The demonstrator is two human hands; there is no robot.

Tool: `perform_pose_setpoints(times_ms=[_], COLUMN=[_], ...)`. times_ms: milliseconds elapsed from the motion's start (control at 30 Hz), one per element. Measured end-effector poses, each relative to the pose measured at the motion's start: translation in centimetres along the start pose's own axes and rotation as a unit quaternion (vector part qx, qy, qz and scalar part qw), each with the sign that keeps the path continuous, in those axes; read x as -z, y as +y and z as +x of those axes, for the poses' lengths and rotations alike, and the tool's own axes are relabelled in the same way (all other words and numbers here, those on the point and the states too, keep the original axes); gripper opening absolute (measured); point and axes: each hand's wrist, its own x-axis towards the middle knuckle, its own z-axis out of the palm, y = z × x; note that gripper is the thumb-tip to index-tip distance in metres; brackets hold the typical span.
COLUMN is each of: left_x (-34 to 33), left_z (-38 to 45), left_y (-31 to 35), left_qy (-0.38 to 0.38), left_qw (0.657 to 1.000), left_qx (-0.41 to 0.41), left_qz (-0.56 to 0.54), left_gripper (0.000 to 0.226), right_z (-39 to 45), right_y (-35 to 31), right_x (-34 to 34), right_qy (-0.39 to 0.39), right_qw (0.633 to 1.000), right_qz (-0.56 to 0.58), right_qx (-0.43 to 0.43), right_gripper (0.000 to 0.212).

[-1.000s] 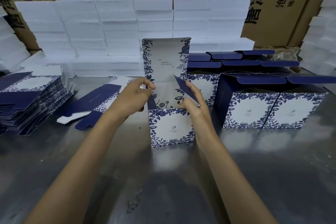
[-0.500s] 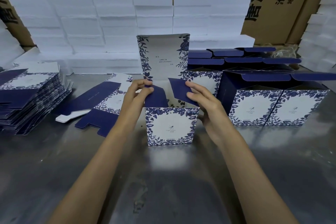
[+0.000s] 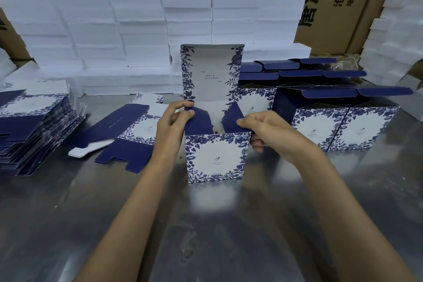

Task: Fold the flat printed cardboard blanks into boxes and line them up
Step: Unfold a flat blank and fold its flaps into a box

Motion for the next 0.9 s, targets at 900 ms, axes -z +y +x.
perform_pose_setpoints(times_ms=[900], left_x=[-0.1], left_z=[-0.4], left_y=[0.8], left_qy=[-0.007], left_qw=[0.999], left_qx=[0.021], left_qz=[-0.037], left_gripper=[0.051], right_z=[2.4], right_y=[0.1], right_x=[-1.3], right_qy=[0.124], right_qw=[0.991], right_qz=[0.040], right_qx=[-0.009], right_gripper=[0.024])
